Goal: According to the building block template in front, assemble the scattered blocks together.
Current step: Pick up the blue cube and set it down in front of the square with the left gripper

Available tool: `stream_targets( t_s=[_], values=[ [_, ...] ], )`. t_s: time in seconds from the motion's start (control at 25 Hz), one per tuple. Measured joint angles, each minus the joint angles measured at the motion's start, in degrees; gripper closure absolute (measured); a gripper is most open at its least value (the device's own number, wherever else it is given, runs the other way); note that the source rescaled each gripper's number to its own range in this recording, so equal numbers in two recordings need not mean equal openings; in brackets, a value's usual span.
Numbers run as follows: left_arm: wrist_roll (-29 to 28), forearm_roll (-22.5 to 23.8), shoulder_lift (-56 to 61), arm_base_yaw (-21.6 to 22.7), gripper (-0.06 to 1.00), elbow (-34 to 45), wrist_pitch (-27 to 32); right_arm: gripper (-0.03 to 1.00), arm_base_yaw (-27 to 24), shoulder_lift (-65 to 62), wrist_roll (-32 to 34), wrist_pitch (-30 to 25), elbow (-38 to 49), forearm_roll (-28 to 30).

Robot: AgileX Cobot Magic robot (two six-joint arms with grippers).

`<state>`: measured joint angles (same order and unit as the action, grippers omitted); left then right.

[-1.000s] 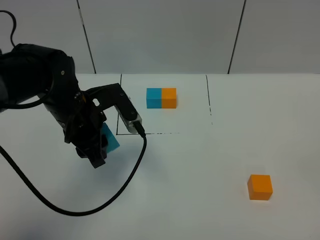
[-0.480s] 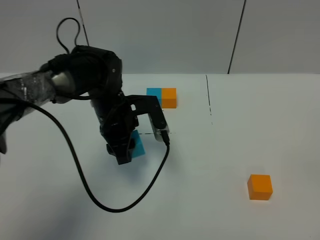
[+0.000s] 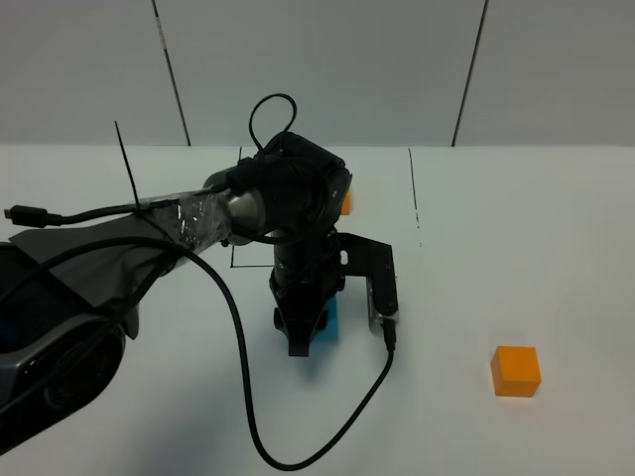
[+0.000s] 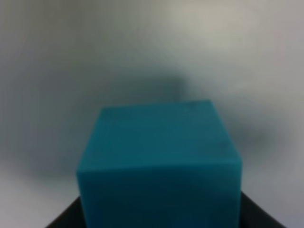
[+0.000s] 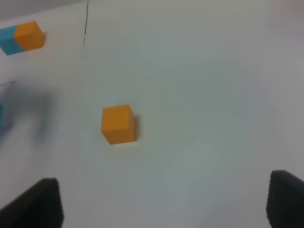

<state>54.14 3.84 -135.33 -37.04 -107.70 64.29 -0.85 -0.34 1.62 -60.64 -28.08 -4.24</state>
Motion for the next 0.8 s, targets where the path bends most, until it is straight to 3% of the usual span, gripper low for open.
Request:
stream_targets(
  t_s=[0.8],
  values=[
    [-2.0,1.7,-3.1,-0.6,0.94,-0.6,-2.5,0.25,0.0,0.0,0.0,0.0,0.0,0.0]
  ],
)
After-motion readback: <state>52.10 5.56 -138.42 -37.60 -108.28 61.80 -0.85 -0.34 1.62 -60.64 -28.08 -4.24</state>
